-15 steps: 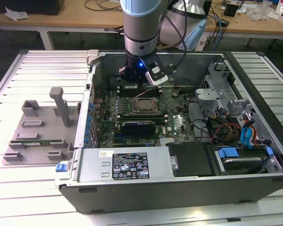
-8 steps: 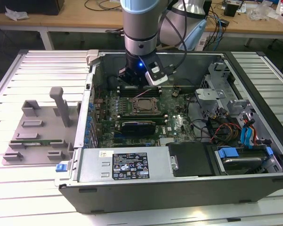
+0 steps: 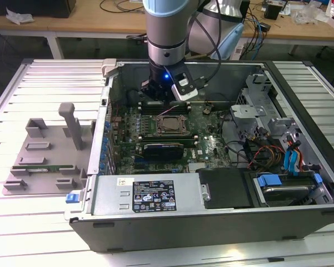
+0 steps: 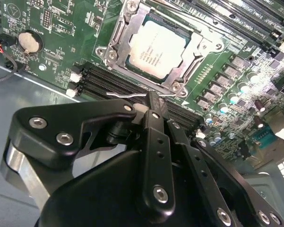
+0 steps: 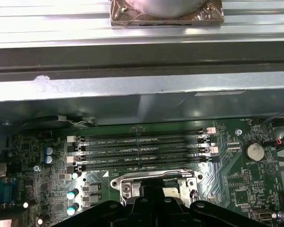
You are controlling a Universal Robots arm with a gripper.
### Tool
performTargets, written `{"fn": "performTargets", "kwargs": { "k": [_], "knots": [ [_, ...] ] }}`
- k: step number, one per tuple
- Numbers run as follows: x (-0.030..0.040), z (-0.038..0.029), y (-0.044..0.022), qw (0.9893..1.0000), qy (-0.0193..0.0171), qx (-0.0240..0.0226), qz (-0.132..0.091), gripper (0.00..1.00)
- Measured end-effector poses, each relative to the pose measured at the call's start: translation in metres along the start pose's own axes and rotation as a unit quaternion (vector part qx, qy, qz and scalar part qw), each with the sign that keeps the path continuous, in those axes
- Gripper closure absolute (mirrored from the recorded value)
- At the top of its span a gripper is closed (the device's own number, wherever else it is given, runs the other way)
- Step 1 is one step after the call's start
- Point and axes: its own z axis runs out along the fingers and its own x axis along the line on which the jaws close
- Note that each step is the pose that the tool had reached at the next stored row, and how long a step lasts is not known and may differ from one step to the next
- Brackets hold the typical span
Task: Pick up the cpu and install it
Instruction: 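Install the first cpu locking lever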
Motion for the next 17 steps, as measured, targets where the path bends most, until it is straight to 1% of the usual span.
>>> {"fn": "performTargets", "kwargs": {
  "k": [3,5,7,11,12,13,14,16,17],
  "knots": [
    [-0.0003,0.0010,0.0001,1.0000,0.0000,-0.0001,0.000,0.89],
    [-0.0027,0.0037,0.0004,1.0000,0.0000,0.0000,0.000,0.89],
    [-0.0029,0.0039,0.0004,1.0000,0.0000,0.0000,0.000,0.89],
    [-0.0027,0.0056,0.0015,1.0000,-0.0001,-0.0021,0.000,0.89],
    [-0.0026,0.0064,0.0022,1.0000,0.0001,-0.0042,0.000,0.89],
    [-0.0026,0.0085,0.0024,1.0000,0.0001,-0.0049,0.000,0.89],
    [-0.0030,0.0103,0.0022,1.0000,0.0002,-0.0049,0.000,0.89],
    [-0.0031,0.0118,0.0024,1.0000,0.0001,-0.0048,0.000,0.89],
    [-0.0031,0.0132,0.0033,1.0000,0.0001,-0.0049,0.000,0.89]
  ]
}}
